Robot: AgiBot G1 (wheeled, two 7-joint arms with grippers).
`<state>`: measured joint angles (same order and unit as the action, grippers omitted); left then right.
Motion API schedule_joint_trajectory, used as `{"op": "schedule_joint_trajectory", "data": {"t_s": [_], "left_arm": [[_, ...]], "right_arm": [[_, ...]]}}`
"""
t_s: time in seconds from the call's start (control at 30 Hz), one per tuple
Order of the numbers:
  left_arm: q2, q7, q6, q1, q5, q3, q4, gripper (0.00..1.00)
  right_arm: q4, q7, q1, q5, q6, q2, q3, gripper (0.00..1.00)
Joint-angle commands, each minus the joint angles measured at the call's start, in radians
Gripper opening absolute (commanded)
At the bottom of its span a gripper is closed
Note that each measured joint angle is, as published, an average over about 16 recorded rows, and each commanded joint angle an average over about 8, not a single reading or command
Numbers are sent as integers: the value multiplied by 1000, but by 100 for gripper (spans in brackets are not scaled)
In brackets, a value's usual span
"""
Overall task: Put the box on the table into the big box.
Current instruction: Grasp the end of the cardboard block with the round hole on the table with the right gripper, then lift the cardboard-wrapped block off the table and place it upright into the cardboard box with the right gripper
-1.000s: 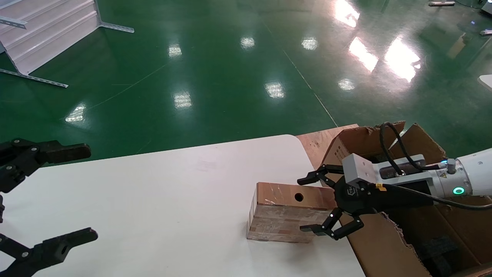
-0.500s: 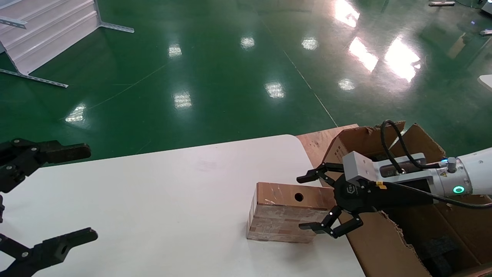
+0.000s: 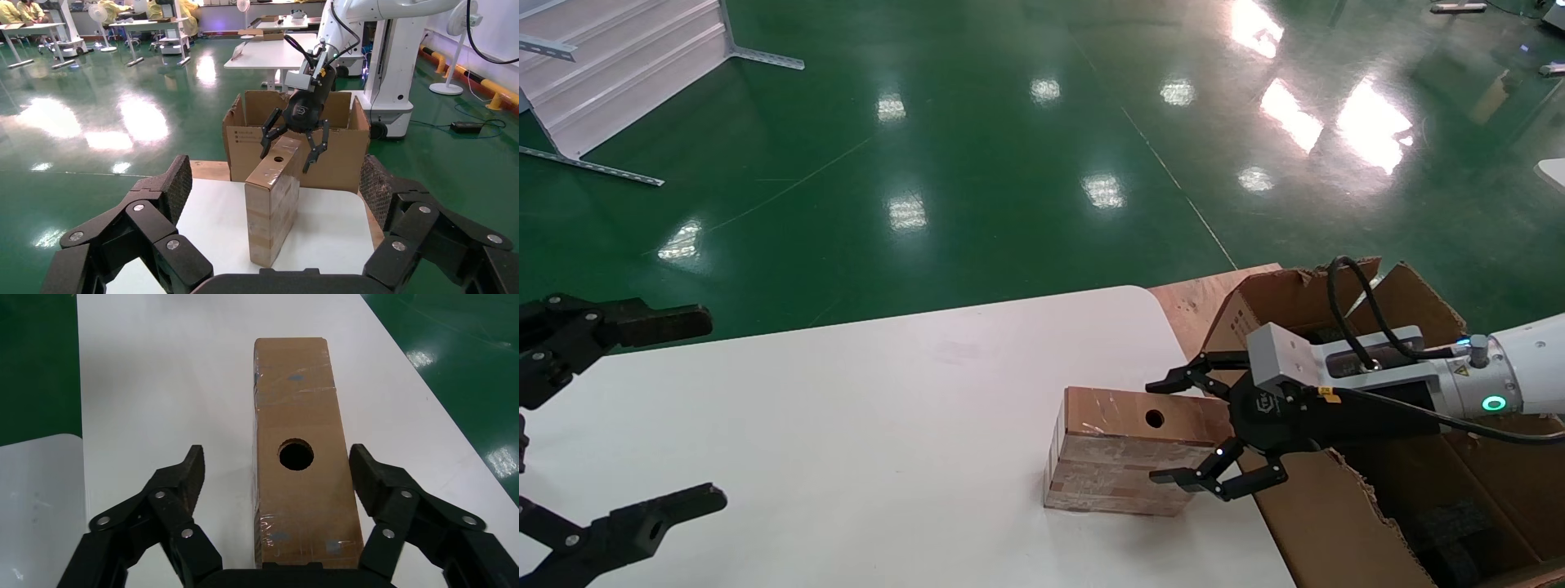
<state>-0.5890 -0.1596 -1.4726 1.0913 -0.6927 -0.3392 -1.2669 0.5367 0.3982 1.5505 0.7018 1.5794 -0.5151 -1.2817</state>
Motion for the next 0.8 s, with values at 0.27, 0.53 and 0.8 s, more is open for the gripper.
{"op": "schedule_joint_trajectory", "data": {"t_s": [0.27,0.53,0.8], "left_arm": [[0,0,0,0,0,0,0,56],[0,0,0,0,0,0,0,0],[0,0,0,0,0,0,0,0]], "right_arm": [[1,0,0,1,0,0,1,0],[1,0,0,2,0,0,1,0],[1,0,0,2,0,0,1,0]]}}
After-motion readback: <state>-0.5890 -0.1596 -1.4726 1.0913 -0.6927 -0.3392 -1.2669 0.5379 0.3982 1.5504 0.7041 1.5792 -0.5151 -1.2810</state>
